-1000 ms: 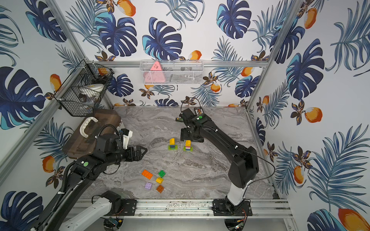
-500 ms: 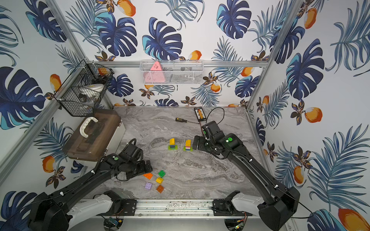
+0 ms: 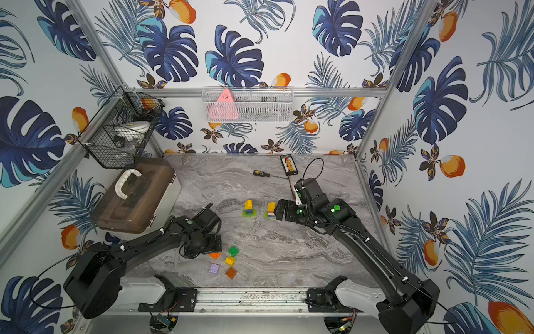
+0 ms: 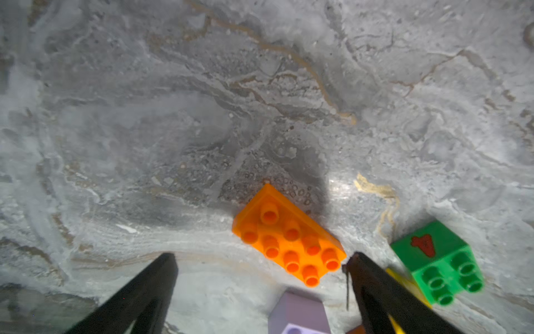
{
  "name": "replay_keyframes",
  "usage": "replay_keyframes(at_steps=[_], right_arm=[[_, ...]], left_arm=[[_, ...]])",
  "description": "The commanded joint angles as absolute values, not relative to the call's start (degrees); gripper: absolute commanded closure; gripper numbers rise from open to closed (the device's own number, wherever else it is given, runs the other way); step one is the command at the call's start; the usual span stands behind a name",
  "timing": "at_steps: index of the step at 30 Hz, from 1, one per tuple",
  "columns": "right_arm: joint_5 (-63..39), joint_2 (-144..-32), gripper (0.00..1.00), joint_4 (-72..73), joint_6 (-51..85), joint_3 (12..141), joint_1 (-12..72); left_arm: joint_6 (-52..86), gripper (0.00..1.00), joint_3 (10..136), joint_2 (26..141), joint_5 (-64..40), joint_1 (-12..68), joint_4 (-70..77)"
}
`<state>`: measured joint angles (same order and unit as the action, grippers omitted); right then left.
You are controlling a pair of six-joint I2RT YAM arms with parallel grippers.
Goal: Assemble the number 1 with lego
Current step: Pick up the lego brick from the center of the board.
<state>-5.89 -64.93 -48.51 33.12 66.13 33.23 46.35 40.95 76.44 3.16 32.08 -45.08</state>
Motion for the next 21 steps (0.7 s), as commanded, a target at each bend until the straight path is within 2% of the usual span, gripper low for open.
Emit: replay_keyframes(at_steps=[1,6,12,21], right_arm=[[-8.02,-64.52,0.00,-46.39,31.94,65.48,33.25],[-9.14,-64.44,0.00,-45.86,32.21,65.48,33.23],[-8.57,-63.44,0.00,-46.68,32.17,65.83,33.23],[-7.93,-63.61,0.00,-46.63,32.33,66.18,33.23]], left_arm=[[51.08,0.01,40.68,75.79,4.68,34.10,-46.47],[59.47,0.01,38.96,72.26,4.57,35.15,-43.02],[54.64,0.01,45.02,79.41,5.61,35.77,-46.08],[53.65,0.04,41.12,76.43,3.53,38.55,-47.46]])
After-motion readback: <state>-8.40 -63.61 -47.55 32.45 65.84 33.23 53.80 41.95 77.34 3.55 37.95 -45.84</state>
